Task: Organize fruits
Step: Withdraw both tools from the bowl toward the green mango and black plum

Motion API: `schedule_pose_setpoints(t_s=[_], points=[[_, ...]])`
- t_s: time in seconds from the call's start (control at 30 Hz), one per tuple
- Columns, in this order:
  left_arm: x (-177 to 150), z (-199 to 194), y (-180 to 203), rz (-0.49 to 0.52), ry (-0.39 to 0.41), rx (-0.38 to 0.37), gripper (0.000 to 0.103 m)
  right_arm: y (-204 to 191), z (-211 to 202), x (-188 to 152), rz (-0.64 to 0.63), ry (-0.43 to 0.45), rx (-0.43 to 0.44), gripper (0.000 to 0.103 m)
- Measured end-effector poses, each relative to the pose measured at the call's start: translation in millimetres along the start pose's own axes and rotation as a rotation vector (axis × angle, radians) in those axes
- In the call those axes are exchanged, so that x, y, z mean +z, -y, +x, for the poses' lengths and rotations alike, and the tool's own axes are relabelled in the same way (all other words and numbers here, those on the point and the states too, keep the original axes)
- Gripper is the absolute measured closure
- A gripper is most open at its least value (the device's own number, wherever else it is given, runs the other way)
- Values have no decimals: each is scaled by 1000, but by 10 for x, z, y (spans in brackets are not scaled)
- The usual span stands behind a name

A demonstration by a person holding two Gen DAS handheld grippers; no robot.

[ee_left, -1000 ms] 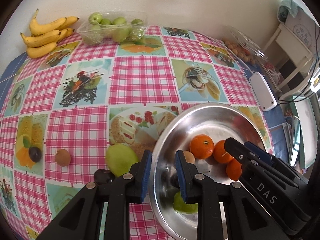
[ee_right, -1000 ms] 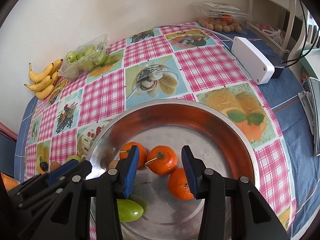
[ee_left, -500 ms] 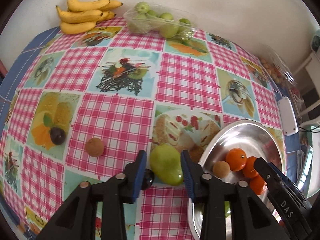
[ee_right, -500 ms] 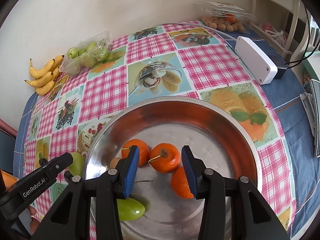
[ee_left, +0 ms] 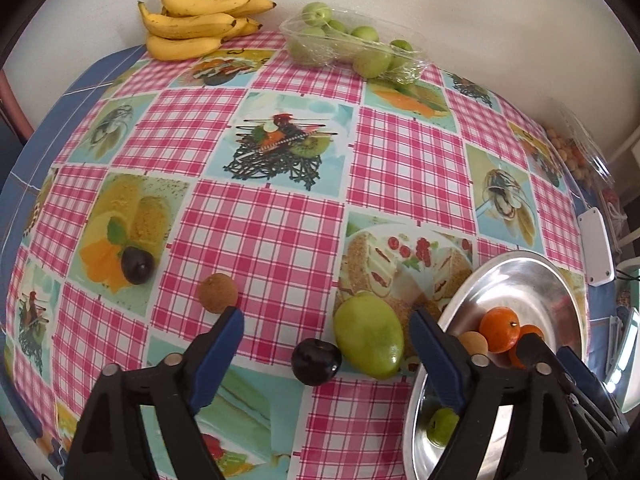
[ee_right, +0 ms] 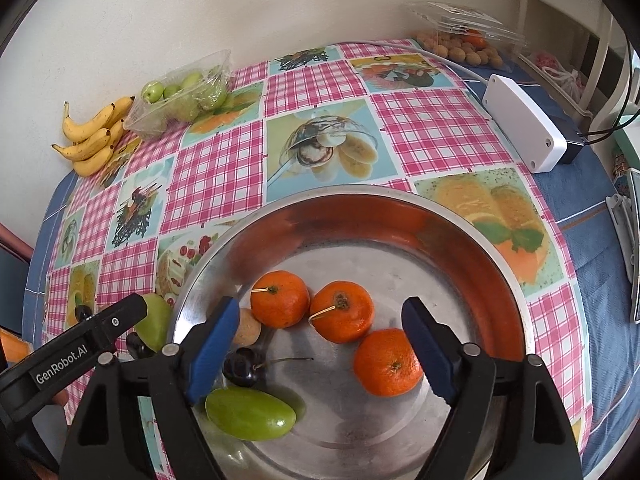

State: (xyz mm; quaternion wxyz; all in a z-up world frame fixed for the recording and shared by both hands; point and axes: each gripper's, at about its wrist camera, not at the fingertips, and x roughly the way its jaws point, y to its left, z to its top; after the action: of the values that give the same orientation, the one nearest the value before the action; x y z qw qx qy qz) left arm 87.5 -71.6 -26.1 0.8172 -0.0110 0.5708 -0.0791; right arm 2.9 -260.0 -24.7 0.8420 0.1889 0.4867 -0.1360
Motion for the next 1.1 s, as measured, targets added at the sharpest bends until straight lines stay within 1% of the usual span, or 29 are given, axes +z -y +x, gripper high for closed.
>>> schedule_pose_setpoints(t_s=[0.07,0.13,0.23,0.3,0.4,0.57,0.63,0.8,1.0,1.1], points=[[4,-1,-17,-5,7,8,5,8,2,-1,4,-2,0,18],[8,-5,-28,-4,13,18,2,20,12,-5,10,-9,-1,18],[8,-3,-40,-6,19,28,0,33,33,-9,15,-19,0,18],[5,5,-47,-8,19,37,0,39,40,-11,19,-22,2,17],[2,25,-63,-12,13,45,0,51,45,-22,28,-25,-2,8],[1,38,-87,-18,11,62,0,92,62,-33,46,-32,2,8],[7,34,-102,-21,16,69,0,98,61,-34,51,-28,8,5],[27,39,-140,-25,14,72,0,103,59,-44,68,-21,16,4],[51,35,-232,-42,7,65,0,102,2,-39,94,15,38,4],[81,8,-308,-52,11,70,0,59,-12,-30,79,16,34,4]])
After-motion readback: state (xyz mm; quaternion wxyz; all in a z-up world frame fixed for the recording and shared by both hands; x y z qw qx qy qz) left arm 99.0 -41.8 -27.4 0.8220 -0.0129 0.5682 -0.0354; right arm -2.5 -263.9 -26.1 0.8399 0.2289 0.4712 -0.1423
